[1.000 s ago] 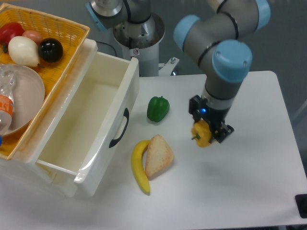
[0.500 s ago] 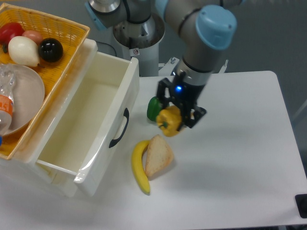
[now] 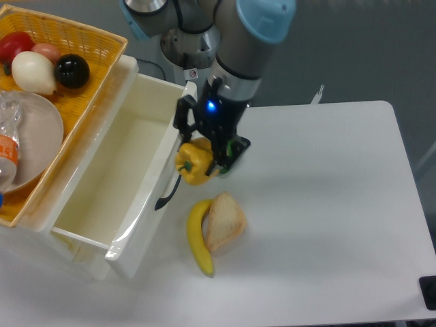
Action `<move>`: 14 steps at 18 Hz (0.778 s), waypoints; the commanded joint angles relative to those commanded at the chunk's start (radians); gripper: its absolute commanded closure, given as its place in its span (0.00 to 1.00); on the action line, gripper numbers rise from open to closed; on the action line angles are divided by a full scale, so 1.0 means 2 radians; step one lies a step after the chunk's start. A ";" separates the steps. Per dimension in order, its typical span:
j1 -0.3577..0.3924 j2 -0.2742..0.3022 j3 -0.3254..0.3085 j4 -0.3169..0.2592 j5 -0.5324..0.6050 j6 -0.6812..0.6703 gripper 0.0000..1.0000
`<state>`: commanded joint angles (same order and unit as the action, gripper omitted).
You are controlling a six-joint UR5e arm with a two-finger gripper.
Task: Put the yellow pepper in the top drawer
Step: 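Carry the yellow pepper over the open white drawer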
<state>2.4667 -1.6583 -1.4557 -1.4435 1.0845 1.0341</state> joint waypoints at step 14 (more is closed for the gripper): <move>-0.067 -0.001 -0.031 0.004 0.002 -0.050 0.59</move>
<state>2.3332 -1.6613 -1.5171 -1.4358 1.0891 0.9342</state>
